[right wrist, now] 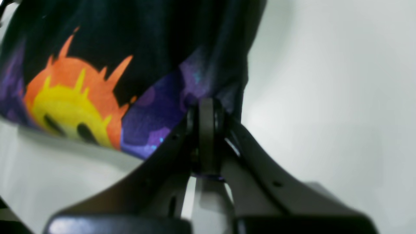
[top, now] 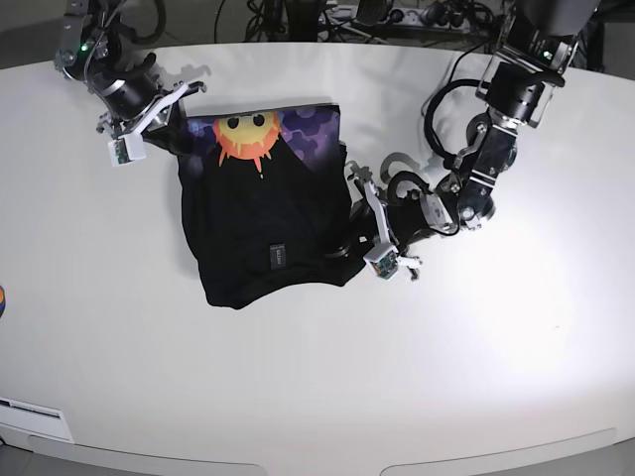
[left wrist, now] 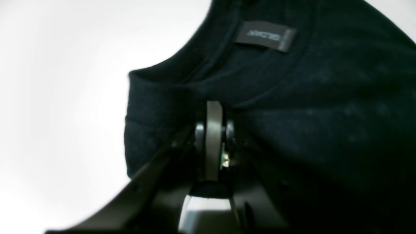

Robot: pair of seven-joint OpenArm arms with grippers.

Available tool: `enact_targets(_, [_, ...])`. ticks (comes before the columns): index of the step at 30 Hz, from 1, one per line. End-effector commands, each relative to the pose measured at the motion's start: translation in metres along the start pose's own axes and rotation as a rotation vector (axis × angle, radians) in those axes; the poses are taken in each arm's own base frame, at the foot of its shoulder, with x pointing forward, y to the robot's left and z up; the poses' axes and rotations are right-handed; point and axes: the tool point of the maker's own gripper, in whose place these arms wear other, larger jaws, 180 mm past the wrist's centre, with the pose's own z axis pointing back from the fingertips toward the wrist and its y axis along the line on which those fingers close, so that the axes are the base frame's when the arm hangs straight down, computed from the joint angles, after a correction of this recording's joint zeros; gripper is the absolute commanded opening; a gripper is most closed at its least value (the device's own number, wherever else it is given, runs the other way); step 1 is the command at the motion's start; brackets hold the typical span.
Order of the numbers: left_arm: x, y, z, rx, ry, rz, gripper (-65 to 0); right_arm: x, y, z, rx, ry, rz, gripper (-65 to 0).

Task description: Fold the T-shirt properly

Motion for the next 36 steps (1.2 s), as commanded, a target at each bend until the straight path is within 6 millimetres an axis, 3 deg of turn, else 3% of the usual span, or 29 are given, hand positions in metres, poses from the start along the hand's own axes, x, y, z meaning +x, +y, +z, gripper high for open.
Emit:
enact_targets(1, [-0.017, 0.015, 0.002, 0.053, 0.121, -0.055, -65.0, -0.004, 0.002, 0.003, -0.009, 0.021, 0.01, -65.0])
enact_targets(7, [0.009, 0.019, -0.006, 0.037, 0.091, -0.095, -65.0, 0.01, 0.019, 0.007, 0.001, -0.017, 0.014, -65.0])
enact_targets(12, [0.01, 0.017, 0.0, 0.029, 0.192, -0.091, -65.0, 0.044, 0.025, 0.021, -0.017, -0.089, 0.097, -65.0])
enact_targets(17, [0.028, -0.001, 0.015, -0.04, 0.247, -0.031, -65.0, 0.071, 0.038, 0.035, -0.015, -0.14, 0.182, -65.0])
enact_targets(20, [0.054, -0.014, 0.029, -0.079, 0.24, -0.081, -65.0, 0.081, 0.043, 0.041, -0.018, -0.169, 0.21, -65.0])
enact_targets(22, [0.083, -0.018, 0.042, -0.069, 0.179, -0.159, -65.0, 0.088, 0.046, 0.045, -0.02, -0.188, 0.224, -65.0])
enact_targets(26, [0.14, -0.016, 0.079, -0.001, 0.055, -0.317, -65.0, 0.096, 0.049, 0.05, -0.026, -0.213, 0.233, -65.0])
enact_targets(28, [0.154, -0.015, 0.101, 0.015, 0.025, -0.338, -65.0, 0.099, 0.052, 0.053, -0.027, -0.22, 0.244, -65.0])
enact_targets(31, [0.15, -0.022, 0.13, -0.015, 0.016, -0.26, -65.0, 0.096, 0.056, 0.06, -0.036, -0.214, 0.242, -65.0])
enact_targets(36, [0.116, -0.046, 0.166, -0.087, 0.016, -0.083, -65.0, 0.069, 0.05, 0.068, -0.059, -0.139, 0.197, -65.0])
